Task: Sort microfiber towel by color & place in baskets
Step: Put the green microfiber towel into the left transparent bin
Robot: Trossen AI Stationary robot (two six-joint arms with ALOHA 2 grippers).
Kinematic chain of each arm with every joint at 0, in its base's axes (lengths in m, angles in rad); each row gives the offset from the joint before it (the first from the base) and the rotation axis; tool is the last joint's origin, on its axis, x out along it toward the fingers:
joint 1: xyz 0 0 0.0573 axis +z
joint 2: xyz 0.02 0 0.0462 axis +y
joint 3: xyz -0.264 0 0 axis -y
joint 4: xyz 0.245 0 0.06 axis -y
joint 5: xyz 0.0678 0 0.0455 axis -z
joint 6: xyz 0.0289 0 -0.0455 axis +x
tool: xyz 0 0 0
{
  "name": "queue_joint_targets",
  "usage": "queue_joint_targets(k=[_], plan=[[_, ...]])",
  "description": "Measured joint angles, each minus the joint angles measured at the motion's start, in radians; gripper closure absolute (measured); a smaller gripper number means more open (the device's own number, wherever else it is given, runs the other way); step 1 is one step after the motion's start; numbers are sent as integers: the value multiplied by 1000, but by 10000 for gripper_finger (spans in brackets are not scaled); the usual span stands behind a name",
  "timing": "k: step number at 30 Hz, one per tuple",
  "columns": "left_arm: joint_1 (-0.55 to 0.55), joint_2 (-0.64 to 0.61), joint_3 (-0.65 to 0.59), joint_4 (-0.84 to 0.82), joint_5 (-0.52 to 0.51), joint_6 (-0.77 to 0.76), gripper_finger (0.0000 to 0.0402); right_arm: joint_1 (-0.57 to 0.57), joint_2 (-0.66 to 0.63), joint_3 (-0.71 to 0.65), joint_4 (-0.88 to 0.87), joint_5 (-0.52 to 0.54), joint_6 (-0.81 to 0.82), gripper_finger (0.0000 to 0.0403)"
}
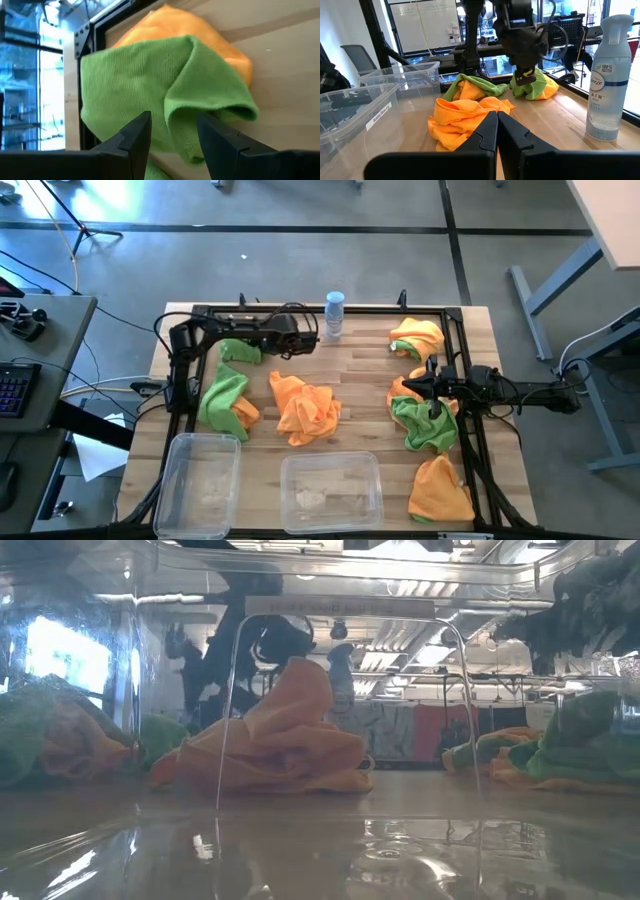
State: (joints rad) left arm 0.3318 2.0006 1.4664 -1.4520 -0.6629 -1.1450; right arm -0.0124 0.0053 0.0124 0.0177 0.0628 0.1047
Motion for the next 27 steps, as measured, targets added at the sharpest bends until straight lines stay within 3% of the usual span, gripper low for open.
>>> queue_joint_targets(k=[7,17,27], plan=[[-14,0,-85,31,-4,-134,255,0,0,0,0,0,0,402],[13,0,-143,123,23,-118,264,0,0,0,0,0,0,402],[-25,-58,-144,116,4,-118,394,0,0,0,0,0,0,402]])
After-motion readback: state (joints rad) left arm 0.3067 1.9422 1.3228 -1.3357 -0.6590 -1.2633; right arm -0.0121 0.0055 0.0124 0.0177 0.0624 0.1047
